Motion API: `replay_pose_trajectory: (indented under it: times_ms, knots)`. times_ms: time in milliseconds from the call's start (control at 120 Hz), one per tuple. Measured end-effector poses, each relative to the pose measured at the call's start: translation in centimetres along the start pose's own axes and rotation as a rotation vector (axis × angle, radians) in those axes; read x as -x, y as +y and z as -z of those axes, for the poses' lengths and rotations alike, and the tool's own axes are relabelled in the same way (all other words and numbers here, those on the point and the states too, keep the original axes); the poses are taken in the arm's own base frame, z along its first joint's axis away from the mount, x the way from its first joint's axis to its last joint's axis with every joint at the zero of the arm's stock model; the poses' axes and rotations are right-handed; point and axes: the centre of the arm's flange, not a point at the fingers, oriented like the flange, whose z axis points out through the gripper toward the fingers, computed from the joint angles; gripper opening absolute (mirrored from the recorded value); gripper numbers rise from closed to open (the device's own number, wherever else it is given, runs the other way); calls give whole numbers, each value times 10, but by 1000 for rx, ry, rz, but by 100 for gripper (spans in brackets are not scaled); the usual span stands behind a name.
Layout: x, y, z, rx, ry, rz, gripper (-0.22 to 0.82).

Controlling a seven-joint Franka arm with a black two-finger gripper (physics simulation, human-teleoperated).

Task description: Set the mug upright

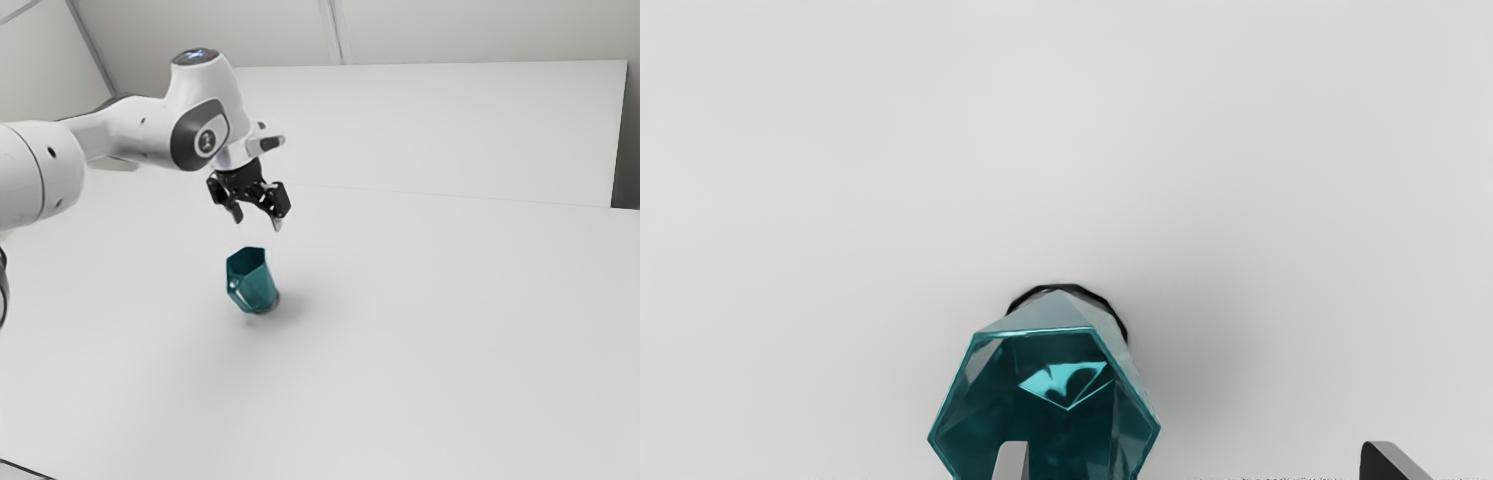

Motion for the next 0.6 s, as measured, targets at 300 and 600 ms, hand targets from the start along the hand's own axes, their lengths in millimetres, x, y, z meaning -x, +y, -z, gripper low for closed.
replay_pose_trajectory:
  times_ms: [300,600]
  knots:
    - [-1,-6,63,-7,-47,16,59]
    - [6,-14,123,-1,-61,16,60]
